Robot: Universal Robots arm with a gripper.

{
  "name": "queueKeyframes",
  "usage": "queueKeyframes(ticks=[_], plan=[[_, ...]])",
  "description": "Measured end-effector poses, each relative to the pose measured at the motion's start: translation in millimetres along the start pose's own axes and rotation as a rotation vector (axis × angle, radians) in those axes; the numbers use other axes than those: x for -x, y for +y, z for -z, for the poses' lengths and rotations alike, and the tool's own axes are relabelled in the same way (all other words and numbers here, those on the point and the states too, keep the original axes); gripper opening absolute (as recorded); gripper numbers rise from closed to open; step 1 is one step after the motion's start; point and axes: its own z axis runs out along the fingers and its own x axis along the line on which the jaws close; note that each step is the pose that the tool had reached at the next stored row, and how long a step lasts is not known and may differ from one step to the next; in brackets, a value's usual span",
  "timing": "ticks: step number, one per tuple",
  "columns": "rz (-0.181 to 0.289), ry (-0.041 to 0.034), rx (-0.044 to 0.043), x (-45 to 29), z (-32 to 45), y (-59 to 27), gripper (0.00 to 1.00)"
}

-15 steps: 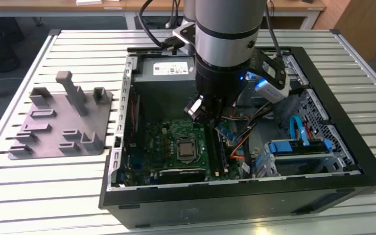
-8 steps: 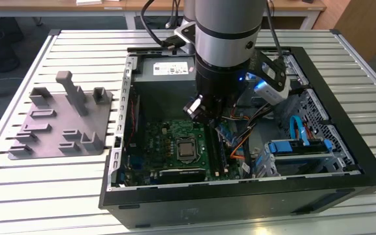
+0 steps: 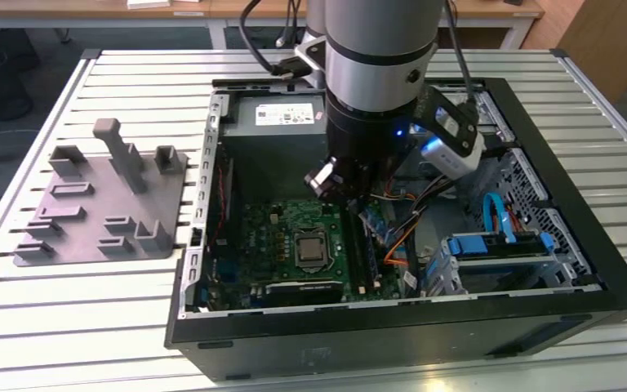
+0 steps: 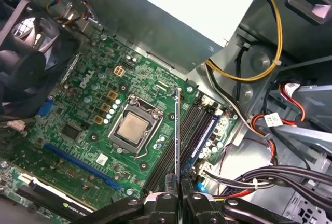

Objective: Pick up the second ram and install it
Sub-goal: 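Insert the second ram into the second slot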

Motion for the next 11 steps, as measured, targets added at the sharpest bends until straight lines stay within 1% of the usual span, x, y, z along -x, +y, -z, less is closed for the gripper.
queueKeyframes(ticks=[11], plan=[[-0.089,-0.0007,-0.0071,0.0,-0.2,0.0,0.14]])
